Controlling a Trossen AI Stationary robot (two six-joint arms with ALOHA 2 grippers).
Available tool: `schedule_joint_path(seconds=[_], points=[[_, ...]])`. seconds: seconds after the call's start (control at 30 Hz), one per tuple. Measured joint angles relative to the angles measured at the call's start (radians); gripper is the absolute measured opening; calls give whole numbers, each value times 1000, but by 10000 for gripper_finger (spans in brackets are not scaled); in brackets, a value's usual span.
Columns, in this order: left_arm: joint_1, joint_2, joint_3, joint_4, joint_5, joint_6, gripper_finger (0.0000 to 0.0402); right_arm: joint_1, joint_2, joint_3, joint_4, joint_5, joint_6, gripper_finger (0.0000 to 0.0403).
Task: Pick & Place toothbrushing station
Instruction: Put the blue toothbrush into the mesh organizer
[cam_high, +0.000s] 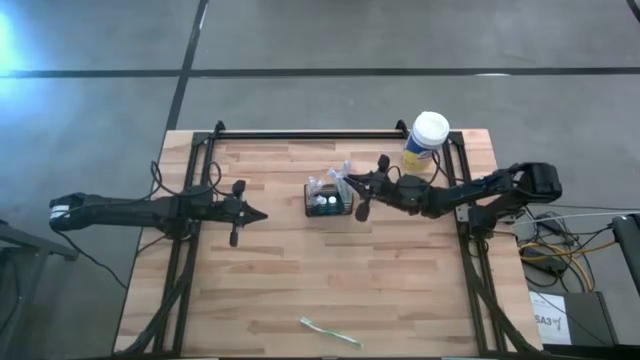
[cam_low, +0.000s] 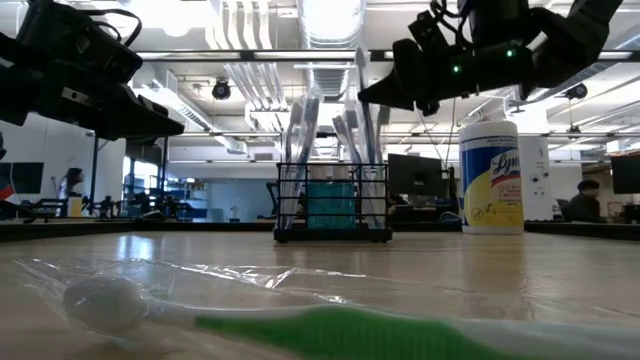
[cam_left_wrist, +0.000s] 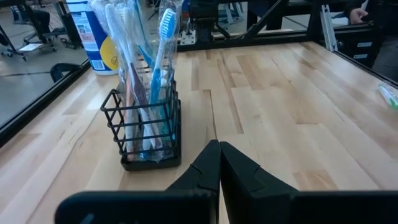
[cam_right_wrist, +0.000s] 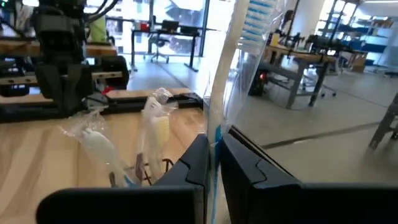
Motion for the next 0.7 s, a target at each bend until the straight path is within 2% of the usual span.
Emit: schedule_joint_path(seconds=[0.43, 0.7], points=[[0, 0, 0, 1, 0, -1, 7, 16, 172, -35, 142, 15, 56, 18], [0, 0, 0, 1, 0, -3, 7, 65, 326, -37, 334, 155, 53, 18]])
